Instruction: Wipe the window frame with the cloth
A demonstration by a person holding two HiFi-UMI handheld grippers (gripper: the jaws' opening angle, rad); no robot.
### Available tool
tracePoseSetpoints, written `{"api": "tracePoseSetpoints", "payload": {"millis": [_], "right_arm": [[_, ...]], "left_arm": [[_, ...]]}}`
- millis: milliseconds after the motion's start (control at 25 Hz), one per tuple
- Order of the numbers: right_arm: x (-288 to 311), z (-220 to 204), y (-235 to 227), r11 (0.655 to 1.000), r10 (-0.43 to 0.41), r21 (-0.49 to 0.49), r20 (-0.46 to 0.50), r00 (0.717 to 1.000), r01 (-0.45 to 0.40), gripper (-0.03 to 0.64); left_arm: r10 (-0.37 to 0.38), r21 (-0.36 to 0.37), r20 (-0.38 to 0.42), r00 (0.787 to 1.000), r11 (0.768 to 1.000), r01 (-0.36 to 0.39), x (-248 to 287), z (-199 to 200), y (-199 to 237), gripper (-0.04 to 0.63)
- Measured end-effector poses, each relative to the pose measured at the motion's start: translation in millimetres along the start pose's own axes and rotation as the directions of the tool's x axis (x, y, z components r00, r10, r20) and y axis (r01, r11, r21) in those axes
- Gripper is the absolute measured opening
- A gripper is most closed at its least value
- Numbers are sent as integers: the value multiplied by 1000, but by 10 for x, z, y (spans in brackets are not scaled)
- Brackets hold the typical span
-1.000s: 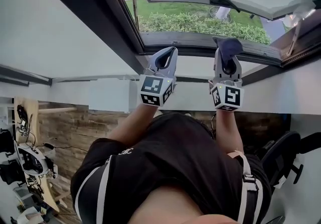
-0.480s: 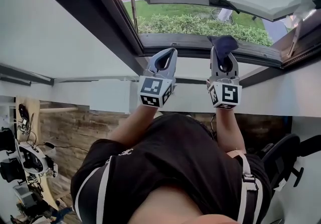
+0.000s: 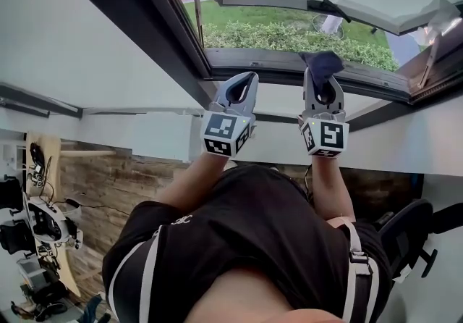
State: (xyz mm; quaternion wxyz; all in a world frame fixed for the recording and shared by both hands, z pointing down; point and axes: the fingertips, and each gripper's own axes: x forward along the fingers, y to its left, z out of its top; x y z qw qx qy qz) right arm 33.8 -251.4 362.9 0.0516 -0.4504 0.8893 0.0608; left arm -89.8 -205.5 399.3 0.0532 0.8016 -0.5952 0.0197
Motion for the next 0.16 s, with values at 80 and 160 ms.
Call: {"api": "tracePoseSetpoints", "payload": {"millis": [80,160], "right_arm": [[-8,-12,-15,1000,4,1,-1,1000,-4,60],[-18,-25,-29,1000,7,-1,-4,1000,-8,60]], "left_arm": [[-1,1,-4,1000,1000,1,3,-13,-25,6],[-1,2,-9,1000,1000,1,4,-29,-49,6]]}}
